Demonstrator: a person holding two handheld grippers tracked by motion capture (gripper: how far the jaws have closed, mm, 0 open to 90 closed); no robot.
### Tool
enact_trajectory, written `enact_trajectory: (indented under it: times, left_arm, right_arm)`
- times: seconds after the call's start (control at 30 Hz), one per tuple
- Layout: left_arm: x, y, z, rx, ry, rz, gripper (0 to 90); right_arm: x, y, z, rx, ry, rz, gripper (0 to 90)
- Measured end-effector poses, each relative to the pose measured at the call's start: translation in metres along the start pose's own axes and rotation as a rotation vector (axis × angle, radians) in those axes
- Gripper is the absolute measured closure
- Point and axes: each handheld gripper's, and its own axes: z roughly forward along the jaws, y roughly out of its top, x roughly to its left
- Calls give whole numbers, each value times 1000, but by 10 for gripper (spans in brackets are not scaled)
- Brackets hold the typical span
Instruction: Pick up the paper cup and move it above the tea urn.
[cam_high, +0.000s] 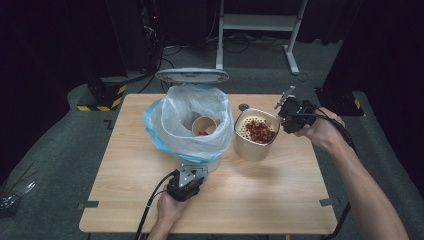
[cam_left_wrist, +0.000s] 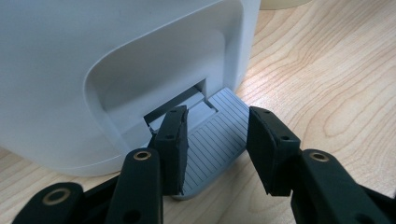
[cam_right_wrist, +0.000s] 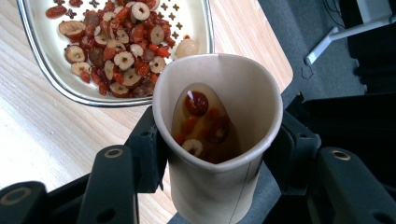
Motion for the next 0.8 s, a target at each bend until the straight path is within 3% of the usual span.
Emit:
enact_trajectory:
  times: [0.8]
  left_arm:
    - [0, 0, 0, 2, -4, 0, 580]
  right_arm:
    - [9, 35, 8, 166, -62, -160, 461]
